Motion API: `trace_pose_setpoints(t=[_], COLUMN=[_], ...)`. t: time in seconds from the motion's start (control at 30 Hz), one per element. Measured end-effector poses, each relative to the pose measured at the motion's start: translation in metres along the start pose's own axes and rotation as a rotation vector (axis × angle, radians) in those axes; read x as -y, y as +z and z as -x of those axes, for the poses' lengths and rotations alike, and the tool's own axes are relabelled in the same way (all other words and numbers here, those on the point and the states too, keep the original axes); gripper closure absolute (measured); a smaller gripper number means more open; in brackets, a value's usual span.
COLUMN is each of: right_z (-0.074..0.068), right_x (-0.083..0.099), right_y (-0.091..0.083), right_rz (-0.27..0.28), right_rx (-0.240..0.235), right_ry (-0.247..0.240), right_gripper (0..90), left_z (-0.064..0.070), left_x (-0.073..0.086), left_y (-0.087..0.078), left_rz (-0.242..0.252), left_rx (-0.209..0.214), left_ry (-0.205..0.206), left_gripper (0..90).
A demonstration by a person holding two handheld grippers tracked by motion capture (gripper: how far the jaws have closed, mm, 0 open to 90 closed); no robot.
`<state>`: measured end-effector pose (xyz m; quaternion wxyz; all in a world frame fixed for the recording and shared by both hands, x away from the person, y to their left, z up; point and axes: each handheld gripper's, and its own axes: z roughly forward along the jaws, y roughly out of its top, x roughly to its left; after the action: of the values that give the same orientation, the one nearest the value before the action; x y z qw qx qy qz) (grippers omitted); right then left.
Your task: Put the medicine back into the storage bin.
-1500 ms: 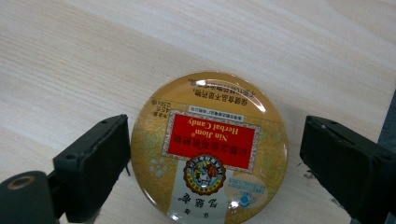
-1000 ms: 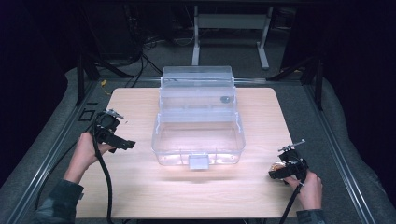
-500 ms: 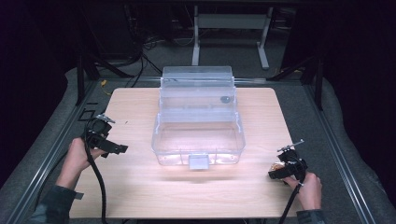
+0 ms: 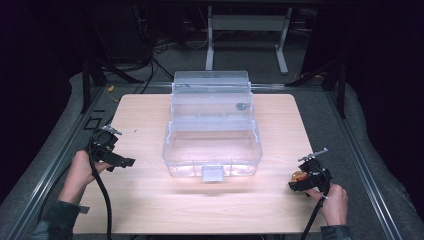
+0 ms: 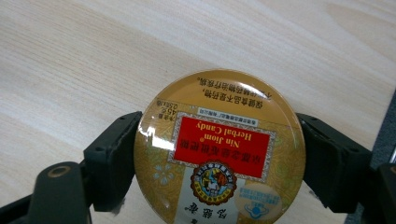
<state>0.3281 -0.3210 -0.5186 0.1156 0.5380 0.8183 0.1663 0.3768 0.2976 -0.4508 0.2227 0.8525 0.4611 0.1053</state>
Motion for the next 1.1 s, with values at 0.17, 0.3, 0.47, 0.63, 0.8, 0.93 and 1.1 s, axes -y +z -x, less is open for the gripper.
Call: trace_pose_setpoints(t=[0.17,0.3,0.47,0.63,0.8,0.93,1.1], right_z=[0.0,-0.002,-0.004,-0.008,-0.01,-0.012,-0.018], right_x=[-0.005,-0.012,-0.022,-0.033,-0.041,-0.048,-0.057], right_y=[-0.007,-0.015,-0.027,-0.035,-0.04,-0.045,-0.053], right_rz=[0.0,-0.009,0.015,0.027,0.028,0.026,0.031], right_rx=[-0.001,0.035,0.016,0.027,0.019,0.022,0.023], right_ry=[-0.003,-0.018,-0.034,-0.061,-0.074,-0.091,-0.114], right_gripper=[20.0,20.0,20.0,20.0,20.0,20.0,20.0], left_z=[-0.001,0.0,-0.001,-0.001,-0.001,0.001,0.0], left_x=[0.002,0.002,0.002,0.0,0.0,0.001,0.001], left_y=[0.0,0.0,0.0,0.002,0.004,0.004,0.004], left_rz=[-0.002,-0.003,-0.012,-0.023,-0.029,-0.026,-0.031], left_rx=[0.003,0.001,-0.001,0.002,0.009,0.012,0.011], left_ry=[-0.01,-0.007,-0.005,-0.001,0.003,0.008,0.009], left_gripper=[0.3,0.3,0.3,0.4,0.4,0.4,0.4])
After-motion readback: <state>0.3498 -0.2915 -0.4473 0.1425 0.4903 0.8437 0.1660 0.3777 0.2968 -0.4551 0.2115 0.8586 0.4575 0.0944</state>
